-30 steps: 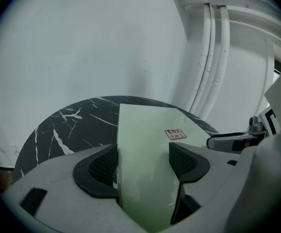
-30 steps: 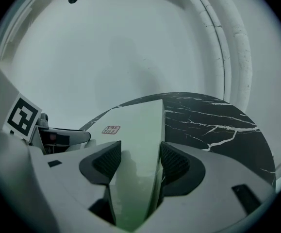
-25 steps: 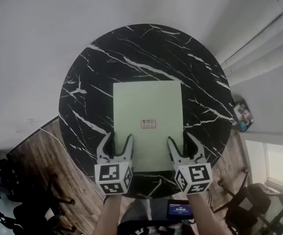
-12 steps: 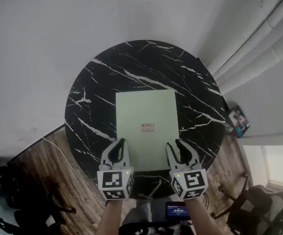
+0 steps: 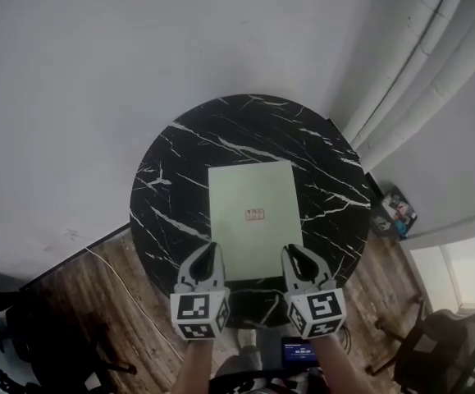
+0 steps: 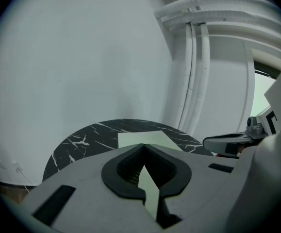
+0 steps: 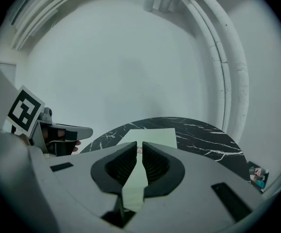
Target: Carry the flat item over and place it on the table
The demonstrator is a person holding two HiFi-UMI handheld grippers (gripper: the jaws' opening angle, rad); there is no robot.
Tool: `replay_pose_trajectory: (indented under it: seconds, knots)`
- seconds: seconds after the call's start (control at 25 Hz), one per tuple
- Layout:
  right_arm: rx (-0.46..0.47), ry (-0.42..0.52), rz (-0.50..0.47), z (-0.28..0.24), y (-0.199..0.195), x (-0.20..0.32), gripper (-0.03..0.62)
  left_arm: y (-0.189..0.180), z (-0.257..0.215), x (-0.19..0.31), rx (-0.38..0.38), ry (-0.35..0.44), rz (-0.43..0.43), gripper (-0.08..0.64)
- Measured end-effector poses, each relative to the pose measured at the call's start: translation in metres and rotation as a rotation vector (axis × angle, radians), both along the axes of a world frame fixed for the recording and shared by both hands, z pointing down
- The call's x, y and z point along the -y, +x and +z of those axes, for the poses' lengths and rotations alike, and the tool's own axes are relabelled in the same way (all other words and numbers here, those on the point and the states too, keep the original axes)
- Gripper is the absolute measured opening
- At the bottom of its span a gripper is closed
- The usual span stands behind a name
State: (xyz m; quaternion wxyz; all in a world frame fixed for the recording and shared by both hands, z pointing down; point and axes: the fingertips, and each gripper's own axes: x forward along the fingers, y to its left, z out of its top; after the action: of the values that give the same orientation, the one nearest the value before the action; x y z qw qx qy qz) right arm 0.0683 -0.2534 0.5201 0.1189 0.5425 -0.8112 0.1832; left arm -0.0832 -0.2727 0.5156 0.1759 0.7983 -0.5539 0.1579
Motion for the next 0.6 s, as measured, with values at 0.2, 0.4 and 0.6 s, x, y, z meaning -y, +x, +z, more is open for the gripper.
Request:
replay_pose_trajectory:
  seconds: [0.2,0.4,0.6]
  knots:
    - [0.007,0.066,0.015,-0.03,-0.005,-0.014,0.037,-0.002,-0.031,-0.016,-0.008,0.06,0.014,0.012]
    - [-0.007,0.136,0.029,-0.061,-0.01,-0.031,0.037,-0.008,-0.06,-0.032,0.012,0.133,0.03,0.012]
    - [0.003,0.239,0.039,-0.099,-0.013,-0.053,0.037,-0.014,-0.096,-0.048,0.035,0.237,0.029,0.012]
